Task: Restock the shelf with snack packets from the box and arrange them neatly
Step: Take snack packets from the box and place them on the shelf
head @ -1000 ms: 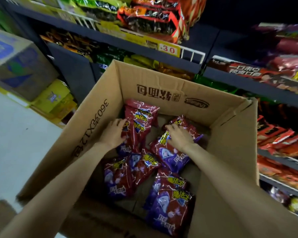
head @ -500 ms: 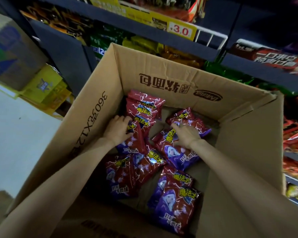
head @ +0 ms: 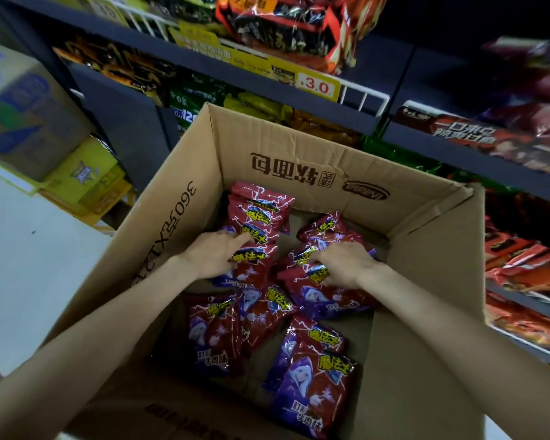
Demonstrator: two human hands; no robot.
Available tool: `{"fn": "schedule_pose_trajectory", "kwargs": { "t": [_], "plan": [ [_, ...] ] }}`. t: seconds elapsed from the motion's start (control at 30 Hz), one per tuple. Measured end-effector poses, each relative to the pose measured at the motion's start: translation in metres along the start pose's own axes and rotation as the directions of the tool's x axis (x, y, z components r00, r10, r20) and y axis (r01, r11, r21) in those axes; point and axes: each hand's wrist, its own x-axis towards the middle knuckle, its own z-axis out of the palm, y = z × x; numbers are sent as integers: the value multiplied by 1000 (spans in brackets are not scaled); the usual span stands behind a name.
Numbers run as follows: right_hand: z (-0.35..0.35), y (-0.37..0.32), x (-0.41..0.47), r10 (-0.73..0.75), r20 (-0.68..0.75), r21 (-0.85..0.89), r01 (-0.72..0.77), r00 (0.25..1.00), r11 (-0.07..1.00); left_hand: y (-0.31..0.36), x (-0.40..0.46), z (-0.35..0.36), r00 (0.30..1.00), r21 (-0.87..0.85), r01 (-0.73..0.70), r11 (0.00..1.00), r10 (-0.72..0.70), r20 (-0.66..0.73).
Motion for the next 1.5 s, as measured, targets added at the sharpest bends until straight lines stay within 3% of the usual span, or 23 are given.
{"fn": "schedule_pose_trajectory", "kwargs": {
  "t": [0.13, 0.27, 0.4, 0.5, 0.6, 0.77, 0.9, 1.0, 1.17, 1.37, 1.5],
  "plan": [
    [-34, 13, -54, 201, -303, 311, -103, 932, 945, 7, -23, -38, 985, -223, 20, 975, -57, -162],
    [-52, 29, -115, 370, -470, 590, -27, 801, 807, 33, -42, -82, 941, -285, 61, 957, -151, -304],
    [-61, 41, -164, 501, -522, 761, 112, 690, 639, 75, -55, -124, 800, -265, 17, 964, -172, -575],
    [-67, 56, -202, 599, -572, 792, 187, 560, 582, 107, -56, -153, 725, -272, -11, 962, -180, -665],
    [-78, 77, -245, 696, -605, 795, 250, 387, 553, 128, -50, -180, 662, -158, -67, 985, -74, -746],
    [-101, 129, -300, 764, -632, 746, 369, 130, 554, 160, -35, -227, 449, 76, -117, 990, 121, -885],
    [-124, 172, -316, 740, -671, 709, 340, 52, 618, 192, -8, -268, 274, 207, -171, 963, 249, -929],
    [-141, 204, -315, 696, -715, 677, 304, 58, 670, 219, 27, -298, 200, 273, -160, 949, 302, -932],
    [-158, 255, -300, 644, -759, 640, 285, 94, 713, 250, 95, -333, 217, 272, -97, 957, 287, -933],
    [-175, 296, -280, 573, -815, 574, 251, 86, 780, 269, 165, -341, 351, 217, -28, 976, 213, -912],
    [-188, 313, -261, 545, -834, 548, 240, 86, 801, 278, 198, -329, 459, 174, -78, 982, 190, -868]
  ]
}}
